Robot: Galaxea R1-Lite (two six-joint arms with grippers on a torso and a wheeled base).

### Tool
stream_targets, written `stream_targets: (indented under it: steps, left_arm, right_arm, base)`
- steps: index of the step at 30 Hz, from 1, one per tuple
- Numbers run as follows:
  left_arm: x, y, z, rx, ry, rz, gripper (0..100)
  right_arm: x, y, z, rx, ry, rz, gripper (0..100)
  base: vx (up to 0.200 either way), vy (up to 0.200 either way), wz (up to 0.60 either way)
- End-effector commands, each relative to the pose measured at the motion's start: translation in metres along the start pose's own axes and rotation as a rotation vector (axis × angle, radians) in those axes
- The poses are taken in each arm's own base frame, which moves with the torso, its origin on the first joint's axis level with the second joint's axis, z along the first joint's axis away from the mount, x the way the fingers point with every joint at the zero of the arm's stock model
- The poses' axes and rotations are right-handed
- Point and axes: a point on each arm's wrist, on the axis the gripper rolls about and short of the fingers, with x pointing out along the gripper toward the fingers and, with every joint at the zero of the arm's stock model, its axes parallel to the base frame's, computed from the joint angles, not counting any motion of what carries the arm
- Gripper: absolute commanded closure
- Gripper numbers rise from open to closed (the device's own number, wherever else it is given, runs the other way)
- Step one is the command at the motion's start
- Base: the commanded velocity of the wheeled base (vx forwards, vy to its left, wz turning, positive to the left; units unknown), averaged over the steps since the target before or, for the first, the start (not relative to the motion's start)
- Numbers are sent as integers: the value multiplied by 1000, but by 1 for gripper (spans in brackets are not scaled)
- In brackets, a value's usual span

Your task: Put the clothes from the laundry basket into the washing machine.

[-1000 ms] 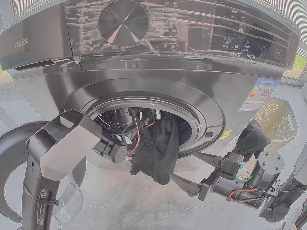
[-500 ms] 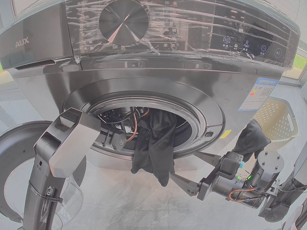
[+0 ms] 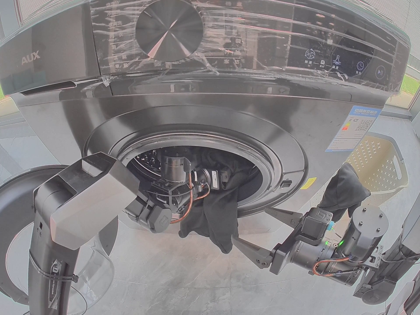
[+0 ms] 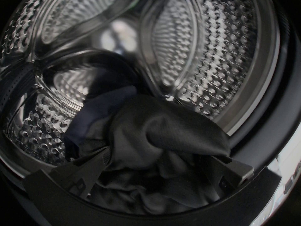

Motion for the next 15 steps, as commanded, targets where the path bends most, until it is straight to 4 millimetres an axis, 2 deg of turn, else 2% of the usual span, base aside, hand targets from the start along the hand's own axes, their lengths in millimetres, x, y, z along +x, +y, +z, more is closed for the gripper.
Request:
stream_targets:
  steps: [1, 5, 9, 10, 15]
  left_arm:
    - [-17, -20, -3, 28, 59, -76, 0]
    - [-11, -18, -23, 56, 99, -80, 0]
    - [-6, -14, -34, 68, 120, -76, 0]
    - [-3, -13, -37, 66, 120, -76, 100]
    - [6, -10, -23, 44, 56, -66, 100]
  right_arm:
    - [0, 0, 0, 0, 1, 2, 0]
    - [0, 0, 0, 0, 1, 2, 0]
    - [0, 0, 0, 0, 1, 2, 0]
    - [1, 1, 0, 0, -1, 2, 0]
    - [1, 1, 0, 0, -1, 2, 0]
  base:
    - [0, 0, 0]
    - [0, 0, 0]
    - [0, 0, 0]
    - [0, 0, 0]
    - [0, 0, 0]
